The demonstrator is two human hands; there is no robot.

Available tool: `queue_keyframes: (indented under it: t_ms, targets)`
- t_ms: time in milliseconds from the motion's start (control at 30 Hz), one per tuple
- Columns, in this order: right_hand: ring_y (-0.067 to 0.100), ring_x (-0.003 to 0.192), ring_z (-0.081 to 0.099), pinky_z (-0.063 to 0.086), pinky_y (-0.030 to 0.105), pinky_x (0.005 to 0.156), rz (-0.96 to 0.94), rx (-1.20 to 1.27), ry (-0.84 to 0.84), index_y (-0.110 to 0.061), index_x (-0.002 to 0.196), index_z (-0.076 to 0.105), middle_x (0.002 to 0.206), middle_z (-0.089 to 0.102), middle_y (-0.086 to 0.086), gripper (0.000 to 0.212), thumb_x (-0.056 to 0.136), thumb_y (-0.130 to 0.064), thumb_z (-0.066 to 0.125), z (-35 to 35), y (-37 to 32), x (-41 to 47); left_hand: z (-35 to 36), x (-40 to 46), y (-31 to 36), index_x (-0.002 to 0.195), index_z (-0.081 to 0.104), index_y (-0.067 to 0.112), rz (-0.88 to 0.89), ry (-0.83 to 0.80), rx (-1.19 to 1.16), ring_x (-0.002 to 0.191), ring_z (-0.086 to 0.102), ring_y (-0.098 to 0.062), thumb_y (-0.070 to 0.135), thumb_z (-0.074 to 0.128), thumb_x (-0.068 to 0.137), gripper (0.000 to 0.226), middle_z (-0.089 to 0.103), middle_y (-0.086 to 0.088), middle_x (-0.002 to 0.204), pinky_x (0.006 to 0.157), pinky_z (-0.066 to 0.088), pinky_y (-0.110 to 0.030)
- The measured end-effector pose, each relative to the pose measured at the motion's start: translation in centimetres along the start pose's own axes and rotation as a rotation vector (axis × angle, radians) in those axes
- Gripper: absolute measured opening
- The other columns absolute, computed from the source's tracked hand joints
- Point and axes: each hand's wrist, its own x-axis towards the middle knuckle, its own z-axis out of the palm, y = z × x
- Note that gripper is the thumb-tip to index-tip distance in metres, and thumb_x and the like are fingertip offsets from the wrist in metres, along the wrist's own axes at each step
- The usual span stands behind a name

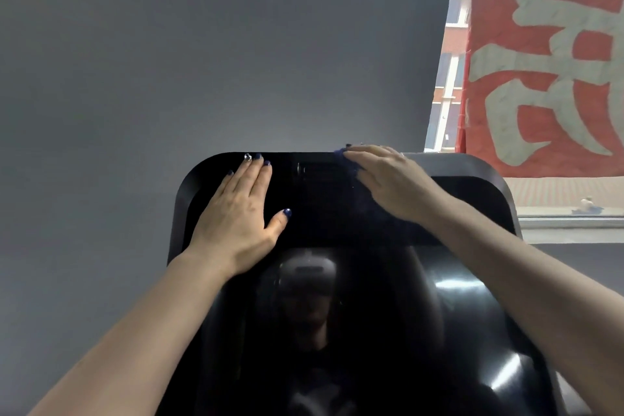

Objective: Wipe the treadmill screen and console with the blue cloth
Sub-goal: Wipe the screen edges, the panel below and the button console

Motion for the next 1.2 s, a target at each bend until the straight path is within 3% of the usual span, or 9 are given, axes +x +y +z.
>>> queue_keyframes:
  t_ms: [100, 200, 267, 400, 533, 733, 933, 1067, 1200]
  targets:
    - [0.031, 0.122, 0.054, 0.04, 0.039, 0.102, 0.109, -0.03, 0.031, -0.015, 0.13, 0.061, 0.134, 0.06, 0.005, 0.033, 0.101, -0.02, 0.045, -0.2, 1.1, 0.5, 0.1, 0.1, -0.2, 0.159, 0.004, 0.013, 0.013, -0.005, 0.01, 0.152, -0.011, -0.01, 0.061, 0.023, 0.086, 0.09, -0.004, -0.001, 0.167, 0.119, -0.013, -0.024]
    - [0.034, 0.115, 0.054, 0.04, 0.038, 0.092, 0.112, -0.093, 0.045, -0.016, 0.129, 0.06, 0.13, 0.061, 0.005, 0.034, 0.102, -0.029, 0.042, 1.2, -2.2, 1.6, 0.2, 0.1, -0.3, 0.159, 0.005, 0.013, 0.014, 0.001, 0.007, 0.153, -0.011, -0.011, 0.063, 0.022, 0.084, 0.092, -0.003, -0.002, 0.167, 0.119, -0.013, -0.024]
    - [0.035, 0.111, 0.056, 0.04, 0.039, 0.096, 0.01, -0.124, 0.064, -0.014, 0.132, 0.057, 0.128, 0.061, 0.006, 0.042, 0.099, -0.035, 0.042, 1.9, -3.4, 1.3, 0.2, 0.2, -0.3, 0.159, 0.007, 0.013, 0.02, 0.012, 0.0, 0.153, -0.009, -0.011, 0.063, 0.024, 0.083, 0.092, -0.001, -0.002, 0.168, 0.12, -0.011, -0.026]
    - [0.026, 0.121, 0.052, 0.032, 0.037, 0.108, -0.091, -0.22, -0.003, -0.017, 0.139, 0.051, 0.137, 0.054, 0.002, 0.056, 0.094, -0.045, 0.035, 0.5, 0.2, -1.2, 0.0, 0.2, -0.5, 0.159, 0.006, 0.013, 0.021, -0.005, -0.003, 0.153, -0.01, -0.01, 0.061, 0.027, 0.084, 0.091, -0.003, -0.002, 0.168, 0.121, -0.01, -0.026]
    - [0.035, 0.115, 0.055, 0.035, 0.05, 0.111, -0.069, -0.239, 0.082, -0.007, 0.135, 0.053, 0.129, 0.058, 0.011, 0.058, 0.091, -0.041, 0.036, 1.3, -0.1, -0.9, 0.2, 0.2, -0.3, 0.159, 0.002, 0.013, 0.013, -0.012, 0.015, 0.152, -0.013, -0.011, 0.062, 0.025, 0.083, 0.093, -0.006, -0.001, 0.167, 0.12, -0.013, -0.026]
    - [0.035, 0.12, 0.054, 0.037, 0.048, 0.111, -0.238, -0.235, 0.144, 0.0, 0.136, 0.051, 0.13, 0.057, 0.016, 0.057, 0.087, -0.024, 0.065, 3.4, -2.6, 0.1, 0.1, 0.1, -0.5, 0.159, 0.003, 0.013, 0.03, -0.001, 0.01, 0.153, -0.012, -0.011, 0.053, 0.043, 0.097, 0.084, -0.005, -0.003, 0.167, 0.12, -0.012, -0.026]
    - [0.038, 0.116, 0.056, 0.037, 0.049, 0.11, -0.148, -0.274, 0.225, 0.002, 0.132, 0.053, 0.127, 0.058, 0.017, 0.064, 0.079, -0.022, 0.078, 3.5, -2.1, -0.1, 0.1, 0.1, -0.3, 0.159, -0.002, 0.013, 0.015, -0.02, 0.011, 0.152, -0.016, -0.011, 0.053, 0.041, 0.097, 0.085, -0.01, -0.002, 0.167, 0.121, -0.013, -0.028]
    - [0.037, 0.114, 0.058, 0.039, 0.047, 0.108, -0.204, -0.258, 0.244, 0.004, 0.132, 0.054, 0.125, 0.06, 0.018, 0.067, 0.077, -0.025, 0.078, 5.2, -4.5, 1.2, 0.2, 0.1, -0.5, 0.159, 0.001, 0.014, 0.019, -0.011, 0.002, 0.152, -0.014, -0.01, 0.051, 0.044, 0.096, 0.085, -0.007, -0.001, 0.167, 0.122, -0.011, -0.028]
    - [0.034, 0.117, 0.054, 0.037, 0.045, 0.109, -0.208, -0.29, 0.225, -0.003, 0.137, 0.051, 0.131, 0.056, 0.014, 0.062, 0.083, -0.027, 0.072, 3.8, -1.1, -0.6, 0.2, 0.0, -0.9, 0.159, 0.004, 0.015, 0.041, -0.008, 0.006, 0.152, -0.011, -0.01, 0.059, 0.03, 0.087, 0.088, -0.003, -0.001, 0.168, 0.122, -0.009, -0.027]
